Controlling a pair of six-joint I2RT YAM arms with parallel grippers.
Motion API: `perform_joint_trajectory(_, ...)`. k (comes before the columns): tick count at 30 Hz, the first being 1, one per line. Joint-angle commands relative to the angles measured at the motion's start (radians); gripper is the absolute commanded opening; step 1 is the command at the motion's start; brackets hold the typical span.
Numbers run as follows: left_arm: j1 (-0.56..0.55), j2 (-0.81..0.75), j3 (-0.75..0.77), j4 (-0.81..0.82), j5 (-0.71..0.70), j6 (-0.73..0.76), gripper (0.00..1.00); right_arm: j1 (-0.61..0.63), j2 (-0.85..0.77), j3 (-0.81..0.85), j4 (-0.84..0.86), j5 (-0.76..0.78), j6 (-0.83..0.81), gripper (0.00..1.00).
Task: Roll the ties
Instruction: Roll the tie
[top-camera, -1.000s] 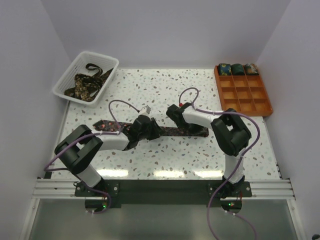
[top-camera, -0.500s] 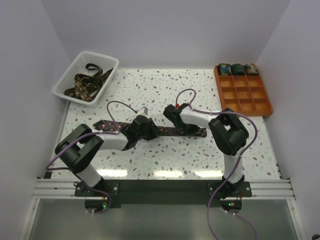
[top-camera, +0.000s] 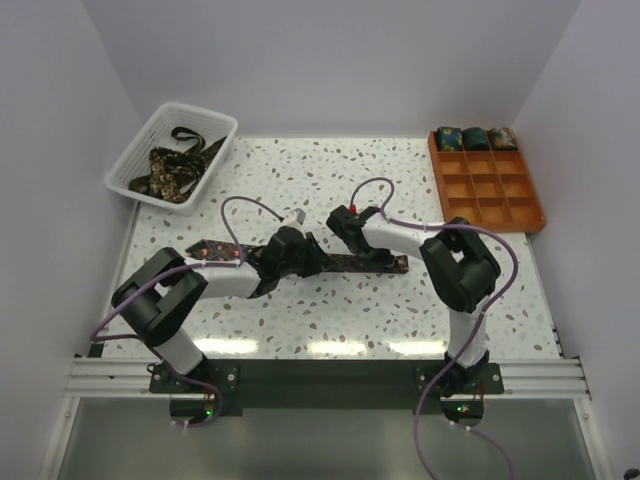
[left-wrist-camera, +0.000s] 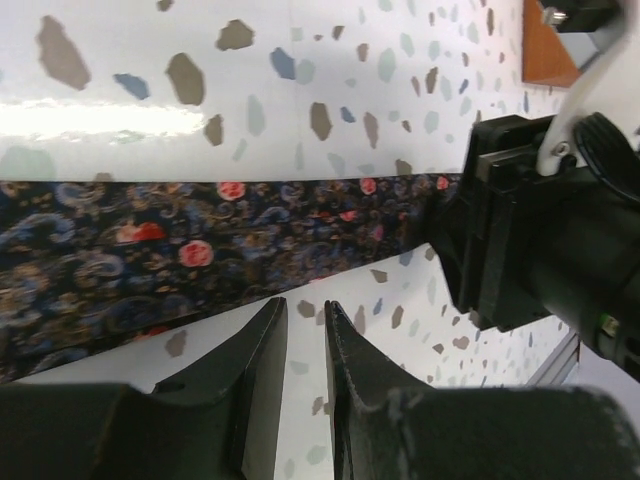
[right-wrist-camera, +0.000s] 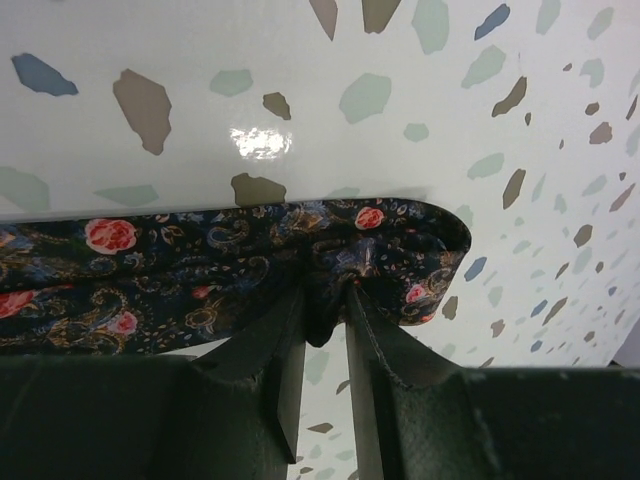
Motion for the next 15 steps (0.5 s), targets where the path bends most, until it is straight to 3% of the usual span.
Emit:
perform_joint_trajectory(1,-0.022,0.007,0.060,0.009,0.018,0.026,0.27,-0.011,-0.059,-0.013,0.069,-0.042,0.050,0.26)
perform_joint_trajectory(5,-0.036,0.021,0.080,0.009,0.030,0.025,0.27,-0.028,-0.086,-0.033,0.085,-0.057,0.065,0.26)
perform_joint_trajectory(12,-0.065,0.056,0.134,0.010,0.044,0.031,0.27,-0.057,-0.132,-0.067,0.121,-0.126,0.071,0.41)
perform_joint_trajectory(15,-0.078,0.076,0.157,0.010,0.050,0.031,0.27,-0.072,-0.163,-0.088,0.146,-0.163,0.074,0.43)
